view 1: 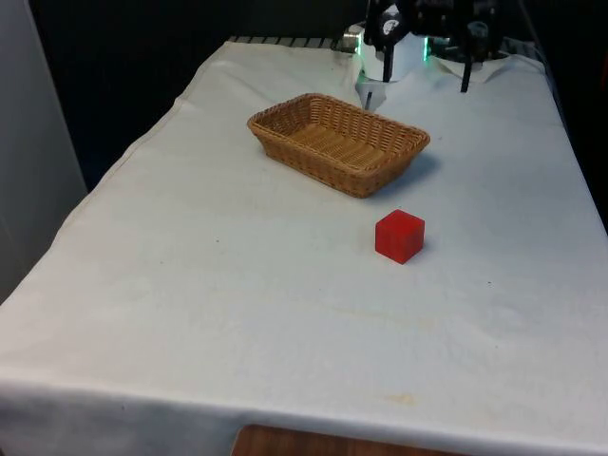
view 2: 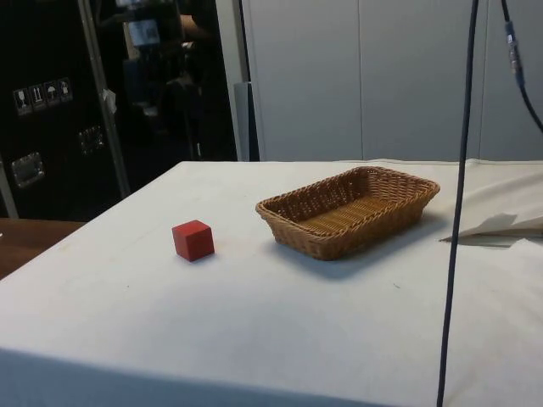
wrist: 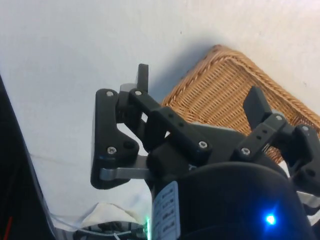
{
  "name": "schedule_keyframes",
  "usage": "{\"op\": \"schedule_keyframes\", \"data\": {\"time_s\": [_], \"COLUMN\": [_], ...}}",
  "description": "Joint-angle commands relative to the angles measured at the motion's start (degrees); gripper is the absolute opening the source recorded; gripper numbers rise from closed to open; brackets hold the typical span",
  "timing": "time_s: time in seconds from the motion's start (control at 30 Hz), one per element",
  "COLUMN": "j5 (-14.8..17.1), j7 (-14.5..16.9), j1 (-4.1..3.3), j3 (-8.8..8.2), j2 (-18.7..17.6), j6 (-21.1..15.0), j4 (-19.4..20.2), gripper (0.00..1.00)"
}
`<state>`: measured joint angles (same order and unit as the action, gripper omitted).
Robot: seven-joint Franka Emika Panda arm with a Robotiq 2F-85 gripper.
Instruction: Pick up the cube and place it into the basket.
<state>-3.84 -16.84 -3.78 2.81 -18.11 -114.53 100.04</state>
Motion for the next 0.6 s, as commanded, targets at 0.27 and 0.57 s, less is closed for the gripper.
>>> {"op": "schedule_keyframes", "data": {"time_s": [0.27,0.57], "j5": [-1.2,-3.04], "j7": [-3.27,-5.5], "j1": [-0.52,-0.69], "j3": [0.34,0.74], "j2": [-1.78,-2.86], "j6": [-4.41,-8.08], "j4": [1.38,2.64], "gripper": [1.0,1.0]}}
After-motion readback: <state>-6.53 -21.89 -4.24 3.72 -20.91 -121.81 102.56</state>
